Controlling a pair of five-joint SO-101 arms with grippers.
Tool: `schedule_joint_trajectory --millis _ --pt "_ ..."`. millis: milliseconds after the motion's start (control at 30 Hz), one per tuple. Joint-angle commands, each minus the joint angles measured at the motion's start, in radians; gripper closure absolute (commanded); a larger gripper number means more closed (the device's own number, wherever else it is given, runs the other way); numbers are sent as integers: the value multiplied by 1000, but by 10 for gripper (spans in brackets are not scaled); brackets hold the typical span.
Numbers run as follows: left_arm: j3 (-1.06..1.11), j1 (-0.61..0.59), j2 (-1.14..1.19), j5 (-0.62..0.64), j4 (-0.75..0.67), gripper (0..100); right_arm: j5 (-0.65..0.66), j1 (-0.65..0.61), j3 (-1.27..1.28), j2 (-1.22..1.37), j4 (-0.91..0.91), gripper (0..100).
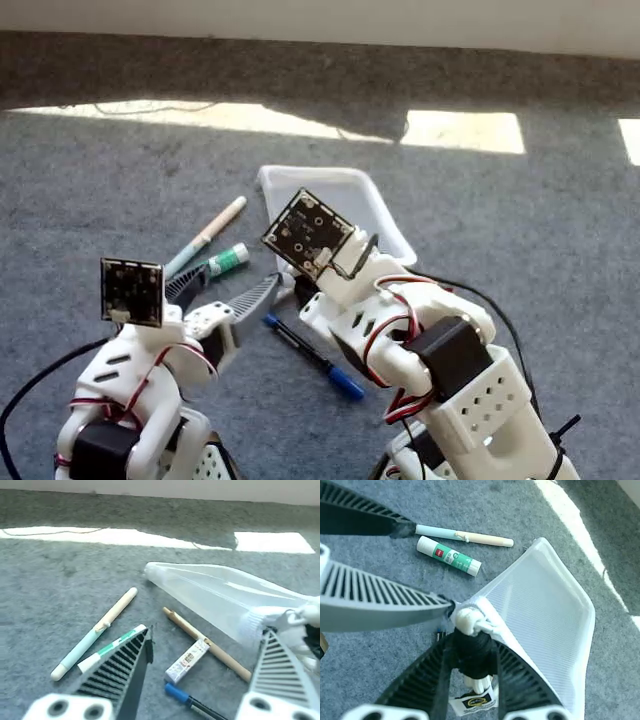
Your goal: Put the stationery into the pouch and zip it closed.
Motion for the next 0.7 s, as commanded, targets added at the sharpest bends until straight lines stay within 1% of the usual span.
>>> schedule_joint_trajectory --millis 0,100,233,333,467,533,667 --pt "-65 51 -7 23 21 691 11 -5 -54 -30 1 993" --pt "-62 53 -4 20 17 691 8 -5 -54 -31 1 993" --pt "-2 53 -4 14 12 691 6 -12 -54 -31 4 993" --pt "51 47 -4 -38 -35 694 5 -12 -54 -33 7 993" --pt "119 45 -4 -43 -100 695 -25 -13 -56 -33 8 993" --pt "124 42 -4 -38 -107 695 -25 -13 -56 -33 12 993" --pt "97 -5 -4 -35 -103 695 -23 -13 -54 -33 39 993"
